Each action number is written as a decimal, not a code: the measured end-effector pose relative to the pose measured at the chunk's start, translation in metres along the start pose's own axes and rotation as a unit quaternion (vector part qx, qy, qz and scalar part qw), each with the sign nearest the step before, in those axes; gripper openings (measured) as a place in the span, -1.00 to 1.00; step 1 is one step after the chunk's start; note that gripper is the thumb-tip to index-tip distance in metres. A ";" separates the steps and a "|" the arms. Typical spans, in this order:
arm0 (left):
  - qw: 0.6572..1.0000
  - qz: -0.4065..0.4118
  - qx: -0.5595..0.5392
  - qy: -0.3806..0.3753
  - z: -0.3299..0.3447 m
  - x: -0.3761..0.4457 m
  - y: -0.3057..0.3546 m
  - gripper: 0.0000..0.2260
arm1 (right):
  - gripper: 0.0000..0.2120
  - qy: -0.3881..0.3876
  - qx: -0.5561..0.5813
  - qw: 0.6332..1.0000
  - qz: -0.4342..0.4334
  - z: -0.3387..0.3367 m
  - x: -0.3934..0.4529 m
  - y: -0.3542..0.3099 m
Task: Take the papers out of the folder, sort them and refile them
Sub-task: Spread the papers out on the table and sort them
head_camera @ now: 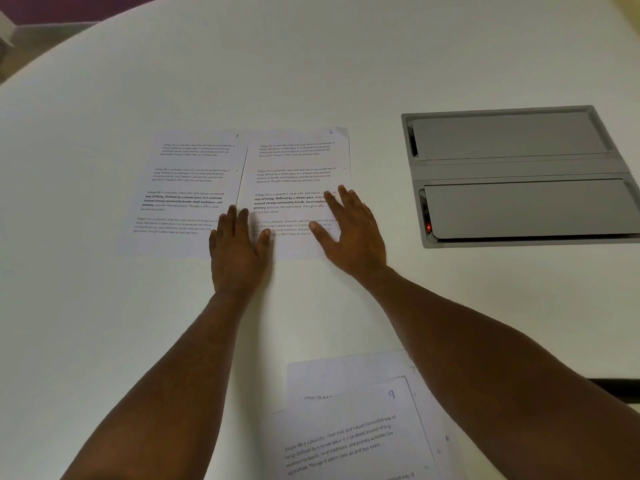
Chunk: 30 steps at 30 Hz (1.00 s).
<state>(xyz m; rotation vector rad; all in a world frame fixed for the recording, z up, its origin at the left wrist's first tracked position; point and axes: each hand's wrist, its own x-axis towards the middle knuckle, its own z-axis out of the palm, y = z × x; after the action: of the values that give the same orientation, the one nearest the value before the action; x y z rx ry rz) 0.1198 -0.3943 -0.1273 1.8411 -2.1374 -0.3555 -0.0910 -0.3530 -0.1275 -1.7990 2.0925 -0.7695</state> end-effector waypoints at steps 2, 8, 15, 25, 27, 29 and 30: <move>1.000 0.009 -0.015 -0.010 -0.006 -0.015 0.007 -0.45 | -0.37 0.032 0.082 0.996 0.033 -0.011 -0.007 -0.001; 0.996 0.034 -0.083 -0.028 -0.025 -0.109 0.033 -0.48 | -0.67 0.134 0.105 0.984 0.055 -0.066 -0.097 0.001; 0.987 0.089 -0.120 -0.057 -0.047 -0.236 0.057 -0.57 | -0.74 0.123 0.083 0.982 0.117 -0.104 -0.253 0.012; 0.971 0.115 -0.128 -0.166 -0.050 -0.349 0.094 -0.69 | -0.79 0.016 0.054 0.982 0.182 -0.115 -0.369 -0.004; 0.964 0.133 -0.115 -0.197 -0.051 -0.361 0.102 -0.69 | -0.77 -0.002 0.053 0.980 0.193 -0.117 -0.378 -0.010; 0.957 0.139 -0.109 -0.230 -0.049 -0.370 0.107 -0.66 | -0.76 -0.016 0.068 0.971 0.227 -0.121 -0.381 -0.016; 0.954 0.135 -0.108 -0.246 -0.048 -0.373 0.109 -0.64 | -0.76 -0.019 0.087 0.963 0.255 -0.123 -0.381 -0.019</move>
<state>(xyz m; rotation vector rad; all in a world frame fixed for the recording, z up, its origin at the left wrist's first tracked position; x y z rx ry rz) 0.0890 -0.0092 -0.0657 1.4181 -2.5004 -1.0273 -0.0688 0.0429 -0.0665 -1.0994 2.2356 -0.7340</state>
